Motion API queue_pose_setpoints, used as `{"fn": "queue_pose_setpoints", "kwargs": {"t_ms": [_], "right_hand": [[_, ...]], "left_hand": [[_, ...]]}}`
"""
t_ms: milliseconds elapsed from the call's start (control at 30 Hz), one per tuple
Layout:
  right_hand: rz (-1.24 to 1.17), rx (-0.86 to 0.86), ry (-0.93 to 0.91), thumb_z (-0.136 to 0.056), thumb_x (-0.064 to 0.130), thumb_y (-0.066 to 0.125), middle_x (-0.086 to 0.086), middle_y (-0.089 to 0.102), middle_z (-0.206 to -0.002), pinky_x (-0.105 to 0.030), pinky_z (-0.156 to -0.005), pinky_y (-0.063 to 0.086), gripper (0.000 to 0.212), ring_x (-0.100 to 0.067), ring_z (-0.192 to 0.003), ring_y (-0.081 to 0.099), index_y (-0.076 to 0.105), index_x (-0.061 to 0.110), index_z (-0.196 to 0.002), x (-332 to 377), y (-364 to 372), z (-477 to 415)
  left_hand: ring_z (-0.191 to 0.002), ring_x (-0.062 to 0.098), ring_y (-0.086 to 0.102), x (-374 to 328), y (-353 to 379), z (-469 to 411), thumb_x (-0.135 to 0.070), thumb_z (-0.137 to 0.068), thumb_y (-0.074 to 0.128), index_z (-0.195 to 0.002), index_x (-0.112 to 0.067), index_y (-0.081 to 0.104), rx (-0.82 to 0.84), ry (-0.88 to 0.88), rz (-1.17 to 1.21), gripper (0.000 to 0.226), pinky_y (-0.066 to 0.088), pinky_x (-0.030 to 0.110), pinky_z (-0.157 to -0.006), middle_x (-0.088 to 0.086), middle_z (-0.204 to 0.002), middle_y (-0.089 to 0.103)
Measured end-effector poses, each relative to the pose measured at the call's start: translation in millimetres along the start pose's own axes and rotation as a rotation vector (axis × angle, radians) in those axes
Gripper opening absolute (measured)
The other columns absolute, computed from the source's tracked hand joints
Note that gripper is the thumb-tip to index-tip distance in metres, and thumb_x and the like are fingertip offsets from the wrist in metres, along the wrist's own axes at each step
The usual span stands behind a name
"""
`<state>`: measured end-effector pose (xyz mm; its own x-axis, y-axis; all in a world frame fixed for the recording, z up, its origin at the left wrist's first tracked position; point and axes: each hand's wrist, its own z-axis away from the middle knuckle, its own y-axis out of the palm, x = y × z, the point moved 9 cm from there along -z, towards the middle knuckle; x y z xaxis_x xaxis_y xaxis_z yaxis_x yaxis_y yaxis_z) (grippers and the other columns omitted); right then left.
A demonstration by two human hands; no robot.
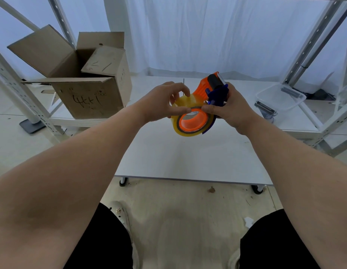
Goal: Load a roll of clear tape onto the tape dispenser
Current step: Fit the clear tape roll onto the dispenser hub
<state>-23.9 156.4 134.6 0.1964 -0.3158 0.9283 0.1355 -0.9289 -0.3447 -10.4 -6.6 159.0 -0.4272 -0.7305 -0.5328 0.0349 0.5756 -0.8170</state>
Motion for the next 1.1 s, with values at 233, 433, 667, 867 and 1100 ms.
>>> {"fn": "queue_pose_setpoints", "kwargs": {"t_ms": [233, 433, 667, 867, 1100], "right_hand": [[0.041, 0.007, -0.008, -0.079, 0.014, 0.074, -0.001, 0.051, -0.122, -0.019, -0.074, 0.052, 0.066, -0.018, -0.112, 0.051, 0.038, 0.011, -0.133, -1, 0, 1], [0.074, 0.017, -0.011, -0.078, 0.015, 0.075, 0.002, 0.05, -0.12, -0.017, -0.07, 0.053, 0.065, -0.017, -0.11, 0.051, 0.038, 0.012, -0.132, 1, 1, 2], [0.098, 0.011, -0.041, -0.075, 0.015, 0.078, 0.003, 0.05, -0.117, -0.009, -0.067, 0.053, 0.066, -0.017, -0.106, 0.052, 0.04, 0.012, -0.13, 6, 3, 2], [-0.038, -0.066, 0.024, -0.075, 0.017, 0.078, -0.003, 0.054, -0.12, -0.033, -0.078, 0.057, 0.066, -0.02, -0.104, 0.057, 0.041, 0.01, -0.13, -2, -8, -1], [-0.128, -0.071, 0.031, -0.077, 0.013, 0.077, -0.007, 0.056, -0.113, -0.029, -0.072, 0.061, 0.055, -0.018, -0.094, 0.062, 0.039, 0.012, -0.117, -7, -13, -4]], "left_hand": [[-0.093, 0.018, 0.052, -3, 4, 0, -0.044, -0.081, 0.066, -0.123, -0.024, 0.053, 0.025, 0.012, -0.049, 0.048, 0.047, 0.02, -0.07, -0.001, -0.102, 0.05], [-0.094, 0.016, 0.05, -4, 9, 0, -0.042, -0.084, 0.064, -0.128, -0.028, 0.051, 0.074, -0.004, -0.061, 0.049, 0.043, 0.016, -0.069, -0.002, -0.104, 0.047], [-0.098, 0.016, 0.048, -2, 12, 3, -0.045, -0.086, 0.059, -0.135, -0.029, 0.047, 0.109, -0.043, -0.108, 0.053, 0.038, 0.026, -0.08, -0.002, -0.107, 0.046], [-0.102, 0.015, 0.051, 0, 0, 2, -0.039, -0.088, 0.057, -0.131, -0.026, 0.055, -0.029, -0.074, 0.002, 0.045, 0.044, 0.027, -0.085, 0.001, -0.108, 0.05], [-0.114, 0.021, 0.055, 24, 5, 8, -0.03, -0.091, 0.059, -0.129, -0.029, 0.053, -0.073, -0.202, 0.478, 0.039, 0.051, 0.038, -0.095, 0.008, -0.125, 0.051]]}}
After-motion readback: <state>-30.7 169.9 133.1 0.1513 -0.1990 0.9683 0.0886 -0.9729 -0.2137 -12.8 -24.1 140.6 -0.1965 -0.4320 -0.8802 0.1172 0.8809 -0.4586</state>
